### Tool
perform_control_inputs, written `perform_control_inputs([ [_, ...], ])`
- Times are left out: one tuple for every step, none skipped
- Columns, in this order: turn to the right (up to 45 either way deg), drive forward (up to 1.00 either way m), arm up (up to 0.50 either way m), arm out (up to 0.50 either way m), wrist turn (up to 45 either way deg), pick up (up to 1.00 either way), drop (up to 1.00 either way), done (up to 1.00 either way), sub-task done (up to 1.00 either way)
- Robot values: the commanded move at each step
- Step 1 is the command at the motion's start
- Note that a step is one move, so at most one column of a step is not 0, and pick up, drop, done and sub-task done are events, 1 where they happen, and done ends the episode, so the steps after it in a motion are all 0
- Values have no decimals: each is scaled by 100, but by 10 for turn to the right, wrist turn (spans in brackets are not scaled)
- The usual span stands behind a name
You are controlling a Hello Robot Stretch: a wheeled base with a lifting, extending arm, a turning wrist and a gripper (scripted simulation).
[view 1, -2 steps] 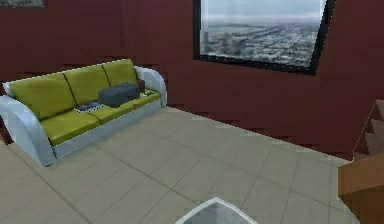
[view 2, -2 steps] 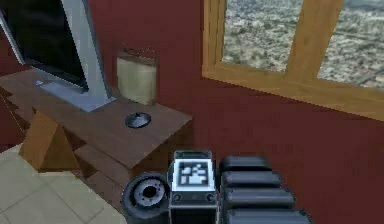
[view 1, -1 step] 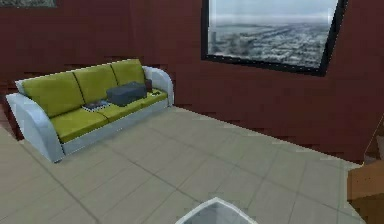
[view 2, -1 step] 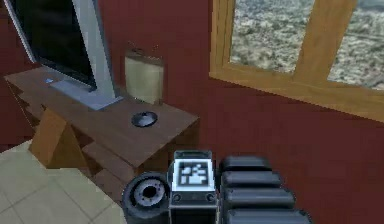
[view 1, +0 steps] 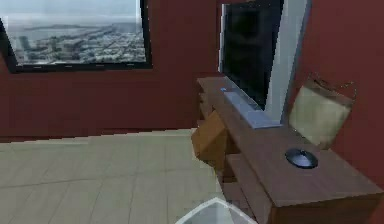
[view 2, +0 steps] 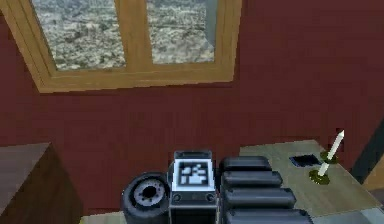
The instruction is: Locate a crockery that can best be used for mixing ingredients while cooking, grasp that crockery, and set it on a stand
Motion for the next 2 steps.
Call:
perform_control_inputs([
  [450, 0, 0, 0, 0, 0, 0, 0, 0],
  [360, 0, 0, 0, 0, 0, 0, 0, 0],
])
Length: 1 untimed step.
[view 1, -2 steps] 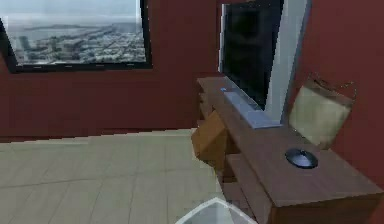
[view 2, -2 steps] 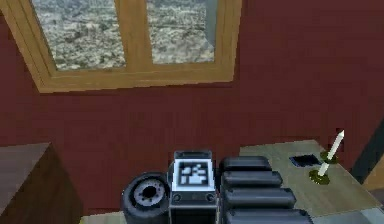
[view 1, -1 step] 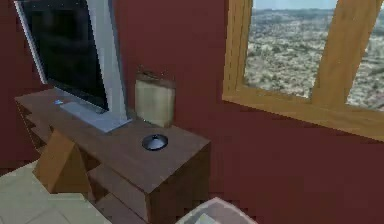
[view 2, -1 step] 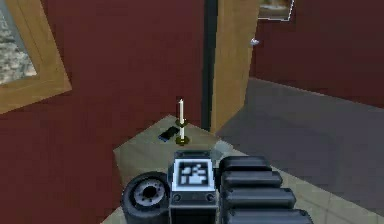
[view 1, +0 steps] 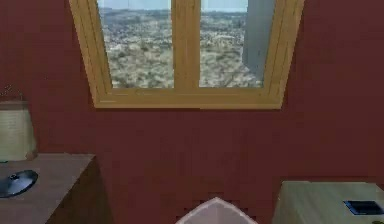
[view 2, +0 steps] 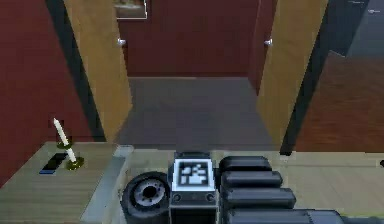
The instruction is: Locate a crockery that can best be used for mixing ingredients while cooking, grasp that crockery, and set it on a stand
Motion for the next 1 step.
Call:
perform_control_inputs([
  [-450, 0, 0, 0, 0, 0, 0, 0, 0],
])
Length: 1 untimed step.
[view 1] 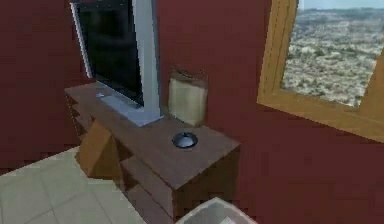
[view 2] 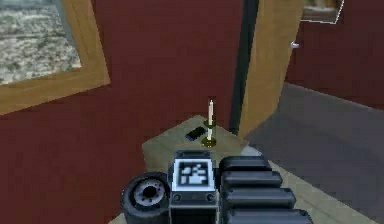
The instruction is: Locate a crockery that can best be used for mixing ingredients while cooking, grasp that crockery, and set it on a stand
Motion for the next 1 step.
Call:
perform_control_inputs([
  [-450, 0, 0, 0, 0, 0, 0, 0, 0],
])
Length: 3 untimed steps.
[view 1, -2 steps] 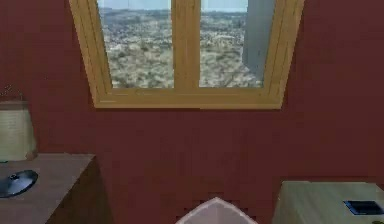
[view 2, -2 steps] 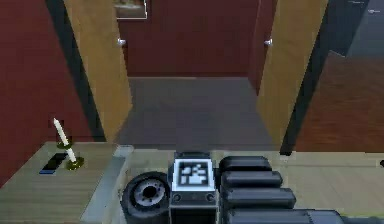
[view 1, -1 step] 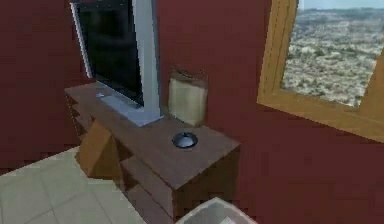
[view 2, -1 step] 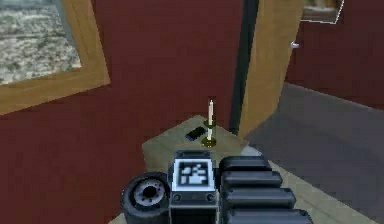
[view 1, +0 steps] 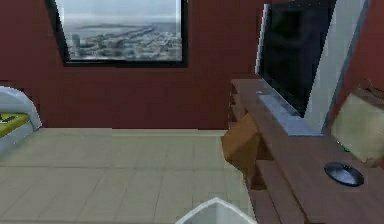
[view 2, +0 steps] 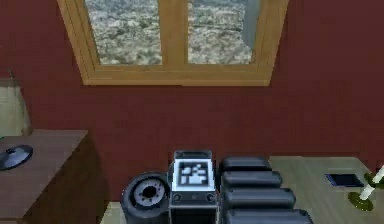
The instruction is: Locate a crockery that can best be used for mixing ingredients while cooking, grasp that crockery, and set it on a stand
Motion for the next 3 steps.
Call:
perform_control_inputs([
  [-240, 0, 0, 0, 0, 0, 0, 0, 0],
  [-450, 0, 0, 0, 0, 0, 0, 0, 0],
  [-450, 0, 0, 0, 0, 0, 0, 0, 0],
])
